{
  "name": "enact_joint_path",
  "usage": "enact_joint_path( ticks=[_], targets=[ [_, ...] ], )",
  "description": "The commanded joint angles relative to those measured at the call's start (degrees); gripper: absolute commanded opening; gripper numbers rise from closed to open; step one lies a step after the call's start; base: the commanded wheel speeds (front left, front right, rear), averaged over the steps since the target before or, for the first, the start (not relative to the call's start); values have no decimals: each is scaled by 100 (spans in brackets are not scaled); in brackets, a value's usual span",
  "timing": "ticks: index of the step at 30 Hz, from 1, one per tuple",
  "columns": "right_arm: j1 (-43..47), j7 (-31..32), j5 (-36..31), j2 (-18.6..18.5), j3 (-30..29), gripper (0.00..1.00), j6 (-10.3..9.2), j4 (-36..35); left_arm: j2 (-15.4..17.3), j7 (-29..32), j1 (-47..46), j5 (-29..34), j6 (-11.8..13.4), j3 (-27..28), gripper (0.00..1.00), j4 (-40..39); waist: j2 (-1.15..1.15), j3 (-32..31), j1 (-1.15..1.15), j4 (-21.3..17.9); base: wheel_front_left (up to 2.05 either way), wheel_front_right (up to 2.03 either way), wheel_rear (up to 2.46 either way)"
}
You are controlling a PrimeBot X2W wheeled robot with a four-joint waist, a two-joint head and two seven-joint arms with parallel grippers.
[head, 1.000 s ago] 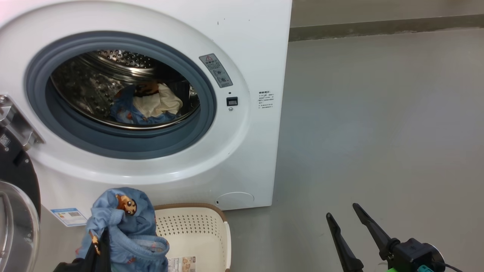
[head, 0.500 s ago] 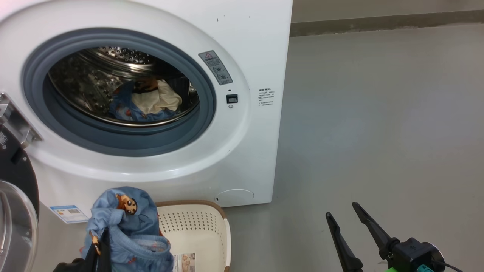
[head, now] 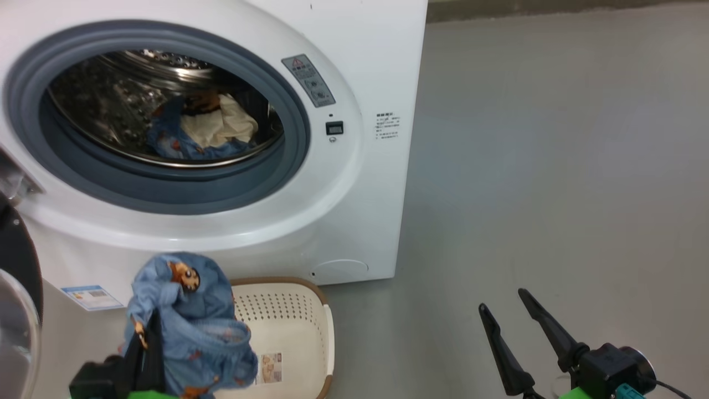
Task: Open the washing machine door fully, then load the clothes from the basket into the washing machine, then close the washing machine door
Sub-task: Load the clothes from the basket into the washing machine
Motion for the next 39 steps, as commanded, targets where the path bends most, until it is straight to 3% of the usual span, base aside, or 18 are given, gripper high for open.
enact_joint_path(
  ticks=[1,9,20,30,39],
  targets=[
    [-256,1,-46,-50,143,100,9,-186,63,-84,-399,-36,-4,215,0,-63,0,181,0,-64,0,0,0],
    [-616,-31,3,-119,108,100,9,-268,172,-55,-1488,-123,-127,326,0,497,0,817,0,-241,0,0,0],
    [-1095,-164,129,-105,77,100,9,-231,579,198,-3334,-488,-409,725,0,1483,0,1761,0,-688,0,0,0],
    [-1511,-210,259,7,64,100,9,-241,1264,806,-4634,-607,-596,943,0,2136,0,2531,0,-1074,0,0,0],
    [-1884,-213,406,142,142,100,9,-318,1953,1918,-5684,-747,-776,1023,0,2274,0,3230,0,-1448,0,0,0]
  ],
)
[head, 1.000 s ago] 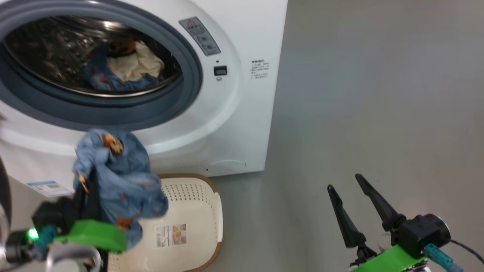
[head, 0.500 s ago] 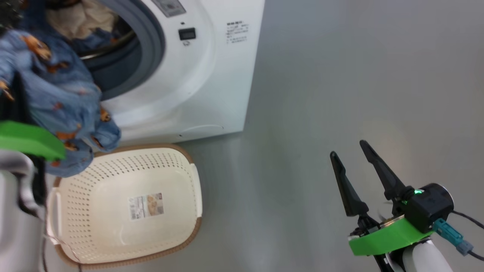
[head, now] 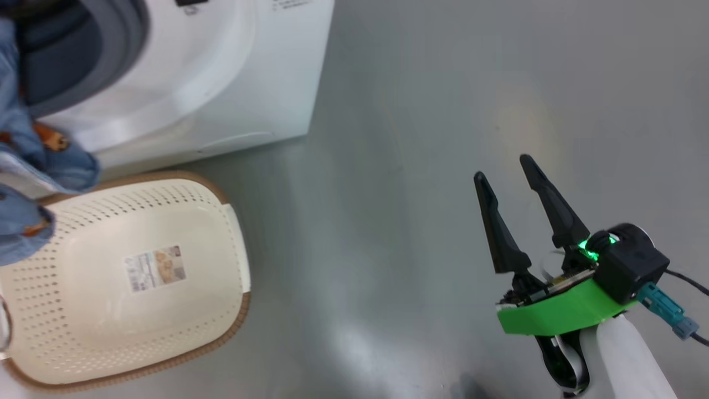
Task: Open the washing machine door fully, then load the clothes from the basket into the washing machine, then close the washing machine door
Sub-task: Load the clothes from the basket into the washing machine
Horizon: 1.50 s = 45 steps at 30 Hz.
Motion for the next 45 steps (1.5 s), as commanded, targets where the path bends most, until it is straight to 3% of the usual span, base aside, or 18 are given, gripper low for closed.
enact_joint_path(
  ticks=[1,8,13,19,27,36,45],
  targets=[
    [-54,-67,48,33,156,100,9,-164,421,111,-213,-29,-49,191,0,-111,0,443,0,-362,0,0,0],
    [-344,-67,204,98,318,100,9,-99,873,866,-960,-94,-108,217,0,-47,0,841,0,-736,0,0,0],
    [-460,-67,337,126,388,100,9,-37,1230,953,-1412,13,-114,245,0,-46,0,1031,0,-1025,0,0,0],
    [-487,-67,512,136,465,100,9,-7,1469,413,-1943,180,-67,319,0,-74,0,1174,0,-1260,0,0,0],
    [-496,-67,667,138,525,100,9,5,1747,-1152,-2840,763,62,209,0,80,0,1281,0,-1396,0,0,0],
    [-508,-68,659,138,542,100,9,7,1715,-2199,-3380,1000,79,43,0,324,0,1336,0,-1357,0,0,0],
    [-534,-68,662,139,558,100,9,47,1432,-1288,-3272,615,-99,-71,0,983,0,1405,0,-1255,0,0,0]
  ],
)
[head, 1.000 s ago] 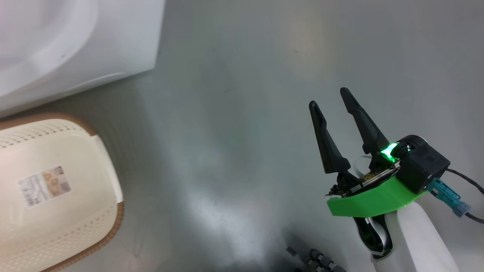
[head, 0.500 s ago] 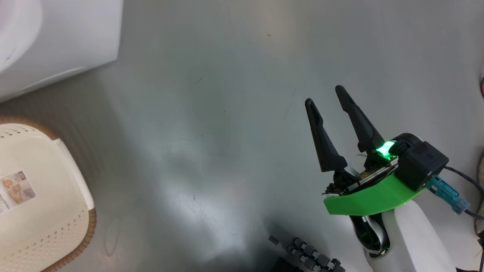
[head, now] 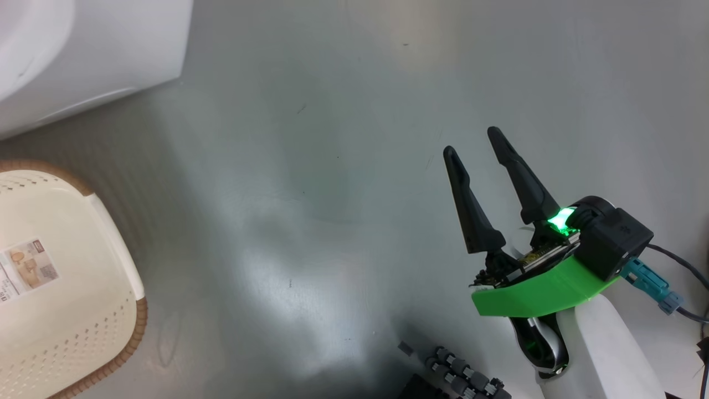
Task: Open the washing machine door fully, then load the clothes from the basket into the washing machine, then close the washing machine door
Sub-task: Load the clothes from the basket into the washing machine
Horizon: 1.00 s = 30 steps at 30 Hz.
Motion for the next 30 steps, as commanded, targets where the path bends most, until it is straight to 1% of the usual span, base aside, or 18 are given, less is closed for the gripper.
enact_joint_path(
  ticks=[1,11,12,13,14,15,17,20,23,30],
  targets=[
    [37,-26,115,-16,111,100,9,-89,246,74,159,-56,-22,56,0,-118,0,15,0,15,0,0,0],
    [-13,-26,99,-16,68,100,9,-30,69,829,589,-463,-71,87,0,-25,0,-15,0,140,0,0,0],
    [-23,-26,102,-16,72,100,9,-18,50,918,621,-506,-57,99,20,-15,0,-25,0,153,0,0,0],
    [-36,-26,102,-16,81,100,9,-5,43,958,647,-529,-44,104,45,-30,0,-37,0,163,0,0,0],
    [-50,-26,104,-16,90,100,9,0,49,982,669,-539,-40,103,87,-49,0,-52,0,170,0,0,0],
    [-63,-26,107,-16,92,100,9,7,53,1015,693,-553,-29,105,100,-53,0,-74,0,178,0,0,0],
    [-78,-26,99,-16,83,100,9,24,49,1085,739,-581,-26,95,100,-46,0,-124,0,194,0,0,0],
    [-78,-26,93,-16,26,100,9,46,45,1216,822,-627,-86,51,100,12,0,-232,0,242,0,0,0],
    [-45,-26,84,-16,-26,100,9,82,24,1206,980,-679,-130,37,100,60,0,-382,0,309,0,0,0],
    [45,-26,14,-16,-137,100,9,146,-152,808,1493,-781,-199,30,100,4,0,-747,0,508,0,0,0]
  ],
)
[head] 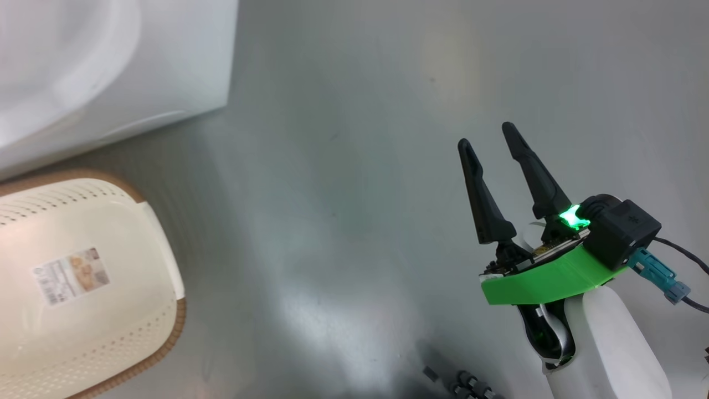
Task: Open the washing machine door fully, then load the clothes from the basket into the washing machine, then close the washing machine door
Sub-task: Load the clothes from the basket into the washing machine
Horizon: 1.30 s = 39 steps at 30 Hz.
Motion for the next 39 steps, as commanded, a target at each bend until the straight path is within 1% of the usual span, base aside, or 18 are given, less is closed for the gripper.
enact_joint_path(
  ticks=[1,5,11,15,18,22,29,33,39],
  targets=[
    [173,-26,9,-15,80,100,9,-102,274,-80,176,-28,-33,73,100,-180,0,-220,0,168,0,0,0],
    [254,-26,-105,-15,43,100,9,-45,137,-438,719,-43,43,76,100,-359,0,-452,0,329,0,0,0],
    [359,-26,-217,-32,-32,100,9,-9,-57,-1073,1634,-73,259,178,100,-820,0,-753,0,544,0,0,0],
    [464,-26,-260,-77,-34,100,9,18,-244,-1408,2411,-76,478,227,100,-1255,0,-962,0,686,0,0,0],
    [554,-26,-286,-113,-37,100,9,47,-424,-1569,3083,-63,724,253,100,-1700,0,-1119,0,781,0,0,0],
    [672,-26,-320,-175,-32,100,9,67,-654,-1654,3981,-1,1039,214,100,-2407,0,-1315,0,908,0,0,0],
    [836,-26,-379,-295,5,100,9,104,-1087,-1549,5406,206,1575,-90,100,-3617,0,-1624,0,1101,0,0,0],
    [908,-26,-423,-370,37,100,9,130,-1251,-1546,5970,256,1726,-239,100,-3986,0,-1784,0,1179,0,0,0],
    [1083,-26,-501,-430,30,100,9,158,-1495,-1612,6549,288,1838,-487,100,-4114,0,-2041,0,1296,0,0,0]
  ],
)
